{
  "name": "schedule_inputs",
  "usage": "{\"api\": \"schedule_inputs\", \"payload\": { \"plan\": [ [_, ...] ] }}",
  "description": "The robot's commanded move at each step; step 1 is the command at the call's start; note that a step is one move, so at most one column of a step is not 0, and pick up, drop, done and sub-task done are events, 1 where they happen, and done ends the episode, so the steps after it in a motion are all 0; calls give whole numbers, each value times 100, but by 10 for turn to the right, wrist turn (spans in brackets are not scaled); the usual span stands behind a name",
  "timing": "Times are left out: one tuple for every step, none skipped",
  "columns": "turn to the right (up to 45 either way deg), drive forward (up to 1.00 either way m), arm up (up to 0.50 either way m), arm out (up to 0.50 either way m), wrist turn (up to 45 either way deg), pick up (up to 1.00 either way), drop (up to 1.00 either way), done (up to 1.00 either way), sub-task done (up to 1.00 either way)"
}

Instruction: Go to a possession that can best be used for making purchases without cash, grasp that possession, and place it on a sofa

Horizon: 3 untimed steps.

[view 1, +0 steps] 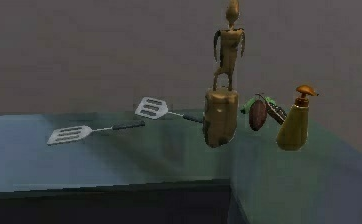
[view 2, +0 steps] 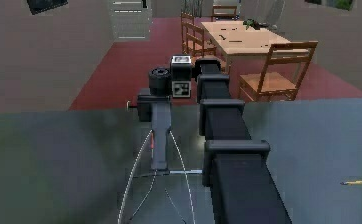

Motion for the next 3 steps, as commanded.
{"api": "schedule_inputs", "payload": {
  "plan": [
    [0,0,0,0,450,0,0,0,0],
    [0,0,0,0,450,0,0,0,0],
    [0,0,0,0,450,0,0,0,0]
  ]
}}
